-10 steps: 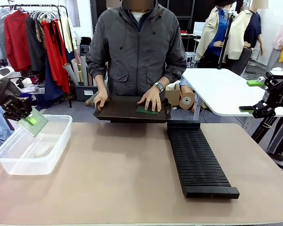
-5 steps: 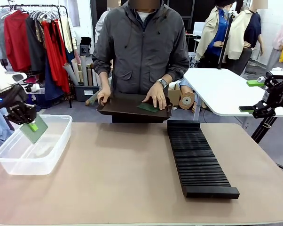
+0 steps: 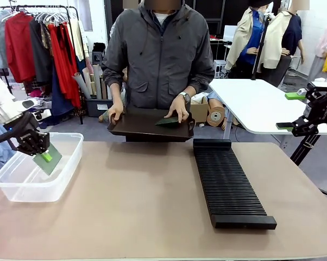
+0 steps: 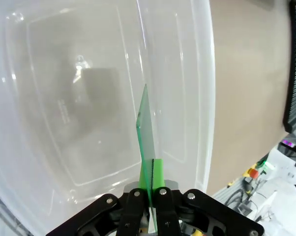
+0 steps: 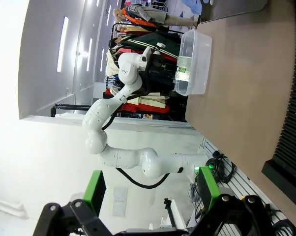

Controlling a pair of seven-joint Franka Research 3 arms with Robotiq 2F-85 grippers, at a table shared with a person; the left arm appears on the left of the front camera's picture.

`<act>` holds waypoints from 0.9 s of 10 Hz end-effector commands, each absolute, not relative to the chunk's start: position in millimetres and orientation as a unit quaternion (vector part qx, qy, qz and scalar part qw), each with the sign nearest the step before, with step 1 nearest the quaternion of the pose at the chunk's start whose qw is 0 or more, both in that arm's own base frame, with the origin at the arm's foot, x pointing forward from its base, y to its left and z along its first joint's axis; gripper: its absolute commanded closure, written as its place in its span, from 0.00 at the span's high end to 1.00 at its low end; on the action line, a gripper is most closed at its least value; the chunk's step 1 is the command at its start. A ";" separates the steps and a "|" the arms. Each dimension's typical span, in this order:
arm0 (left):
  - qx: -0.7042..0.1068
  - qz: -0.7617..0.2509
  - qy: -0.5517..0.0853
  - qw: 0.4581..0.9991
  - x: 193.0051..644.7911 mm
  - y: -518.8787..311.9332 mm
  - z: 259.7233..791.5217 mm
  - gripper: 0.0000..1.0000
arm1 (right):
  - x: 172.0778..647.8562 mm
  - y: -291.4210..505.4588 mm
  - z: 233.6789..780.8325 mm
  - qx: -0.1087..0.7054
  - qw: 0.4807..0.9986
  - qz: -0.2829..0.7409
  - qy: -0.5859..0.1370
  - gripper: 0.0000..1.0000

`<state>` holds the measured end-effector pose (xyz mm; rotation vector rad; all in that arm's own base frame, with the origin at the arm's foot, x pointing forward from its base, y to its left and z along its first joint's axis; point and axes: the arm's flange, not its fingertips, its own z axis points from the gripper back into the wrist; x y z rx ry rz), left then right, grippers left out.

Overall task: Sort PCBs into racks and boxes based on the side picked up.
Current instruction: If the short side of the Blank PCB is picked up, insert it into the PCB Rack ; if the long side is picked up, place it in the Organizing box.

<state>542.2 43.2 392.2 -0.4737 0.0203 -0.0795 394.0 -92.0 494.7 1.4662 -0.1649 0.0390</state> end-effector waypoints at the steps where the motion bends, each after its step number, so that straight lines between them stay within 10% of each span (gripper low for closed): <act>1: -0.255 -0.060 -0.002 0.965 547.6 41.6 378.6 0.00 | 392.4 -92.5 496.2 0.668 0.740 0.021 -0.075 1.00; 4: -0.259 -0.063 0.005 0.964 558.6 38.7 359.2 0.14 | 392.4 -92.5 496.2 0.668 0.740 0.021 -0.075 1.00; 9: -0.243 -0.054 -0.008 0.968 565.5 42.1 362.6 1.00 | 392.4 -92.5 496.2 0.668 0.740 0.021 -0.075 1.00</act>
